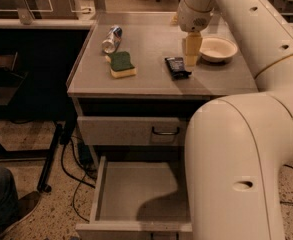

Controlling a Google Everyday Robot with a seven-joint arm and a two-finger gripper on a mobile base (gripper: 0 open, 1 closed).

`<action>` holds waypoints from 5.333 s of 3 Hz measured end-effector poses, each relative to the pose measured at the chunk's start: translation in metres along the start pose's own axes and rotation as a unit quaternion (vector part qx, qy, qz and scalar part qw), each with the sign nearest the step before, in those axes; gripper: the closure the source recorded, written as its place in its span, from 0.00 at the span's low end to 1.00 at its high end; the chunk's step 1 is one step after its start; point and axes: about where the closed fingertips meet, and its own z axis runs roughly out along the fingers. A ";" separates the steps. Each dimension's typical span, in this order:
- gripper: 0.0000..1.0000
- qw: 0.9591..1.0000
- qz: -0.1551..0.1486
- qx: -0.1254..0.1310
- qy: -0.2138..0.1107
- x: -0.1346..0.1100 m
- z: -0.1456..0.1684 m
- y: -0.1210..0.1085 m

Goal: Place rxbar blueberry into middle drawer

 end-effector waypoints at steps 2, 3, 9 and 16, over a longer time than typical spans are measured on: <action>0.00 1.000 0.002 0.007 0.000 0.009 0.010 -0.004; 0.00 1.000 0.007 -0.008 0.004 0.027 0.025 -0.001; 0.00 0.999 -0.017 -0.028 -0.005 0.015 0.071 -0.013; 1.00 1.000 0.001 -0.003 -0.001 0.013 0.048 -0.024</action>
Offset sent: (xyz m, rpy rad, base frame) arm 0.0028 -0.0300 -0.0105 -0.0167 0.0339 -0.0133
